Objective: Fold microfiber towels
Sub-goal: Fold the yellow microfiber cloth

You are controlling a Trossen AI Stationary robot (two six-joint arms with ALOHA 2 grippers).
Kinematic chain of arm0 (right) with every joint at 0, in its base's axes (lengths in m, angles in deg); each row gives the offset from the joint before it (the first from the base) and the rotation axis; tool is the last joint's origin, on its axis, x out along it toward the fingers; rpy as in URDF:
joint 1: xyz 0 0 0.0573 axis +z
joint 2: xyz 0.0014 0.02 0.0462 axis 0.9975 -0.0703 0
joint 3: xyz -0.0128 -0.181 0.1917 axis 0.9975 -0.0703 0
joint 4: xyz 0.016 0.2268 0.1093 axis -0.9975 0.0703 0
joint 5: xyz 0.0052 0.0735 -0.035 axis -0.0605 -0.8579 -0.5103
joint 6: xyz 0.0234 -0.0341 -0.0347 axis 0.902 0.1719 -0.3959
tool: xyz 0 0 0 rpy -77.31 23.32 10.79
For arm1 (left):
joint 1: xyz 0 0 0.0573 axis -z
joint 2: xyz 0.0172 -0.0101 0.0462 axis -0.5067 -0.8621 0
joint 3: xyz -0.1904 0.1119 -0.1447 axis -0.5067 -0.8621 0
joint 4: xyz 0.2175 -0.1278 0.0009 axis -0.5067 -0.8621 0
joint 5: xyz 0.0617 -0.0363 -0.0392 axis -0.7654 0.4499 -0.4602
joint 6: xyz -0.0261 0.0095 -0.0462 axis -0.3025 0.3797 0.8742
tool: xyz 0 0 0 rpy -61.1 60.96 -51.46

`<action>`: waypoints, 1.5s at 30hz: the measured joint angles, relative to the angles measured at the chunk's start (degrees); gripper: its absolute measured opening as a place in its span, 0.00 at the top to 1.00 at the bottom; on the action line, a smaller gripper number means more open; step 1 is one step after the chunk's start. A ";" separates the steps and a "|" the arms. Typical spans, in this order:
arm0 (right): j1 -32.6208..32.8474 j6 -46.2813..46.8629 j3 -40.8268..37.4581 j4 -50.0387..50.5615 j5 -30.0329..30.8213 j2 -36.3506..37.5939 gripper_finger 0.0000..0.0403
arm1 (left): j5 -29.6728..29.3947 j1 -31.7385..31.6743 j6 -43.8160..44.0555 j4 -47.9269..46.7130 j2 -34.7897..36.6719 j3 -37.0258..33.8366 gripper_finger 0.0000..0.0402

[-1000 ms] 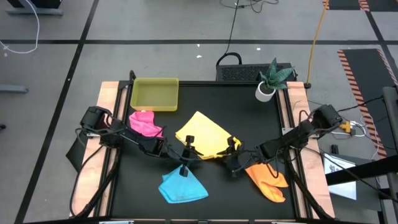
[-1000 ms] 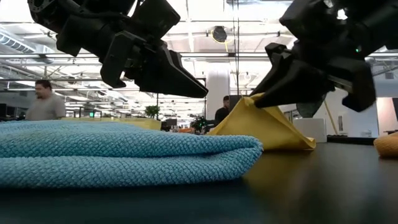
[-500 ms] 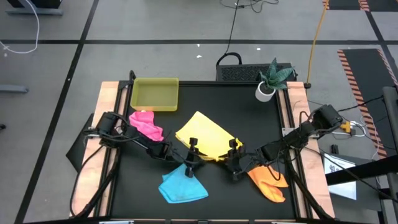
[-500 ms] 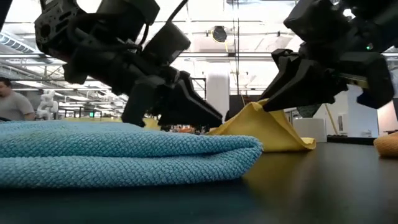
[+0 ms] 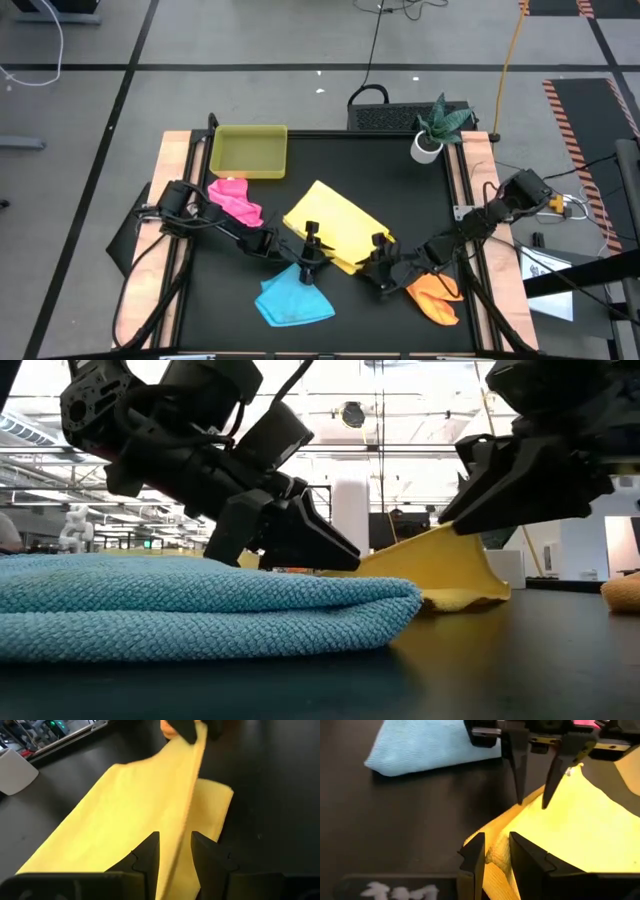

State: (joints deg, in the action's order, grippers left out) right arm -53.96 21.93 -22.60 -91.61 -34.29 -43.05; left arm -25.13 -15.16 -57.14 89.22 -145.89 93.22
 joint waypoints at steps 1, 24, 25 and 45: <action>0.27 0.00 0.00 0.07 -0.02 0.00 0.81 | -0.12 0.00 -0.19 0.05 0.00 -0.02 0.71; 1.73 1.67 0.00 6.50 0.00 0.00 0.98 | -10.78 1.58 -6.35 -9.85 4.49 -0.08 0.71; 1.71 1.65 0.00 5.98 0.00 0.00 0.98 | -11.49 1.95 -6.52 -11.70 5.47 -0.08 0.71; 1.68 0.00 0.04 3.11 0.09 0.01 0.99 | -23.61 -3.52 -2.95 -45.22 9.46 0.03 0.60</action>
State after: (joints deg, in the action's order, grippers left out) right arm -52.28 21.93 -22.55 -88.50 -34.21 -43.04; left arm -48.74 -18.68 -60.08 44.00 -136.43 93.25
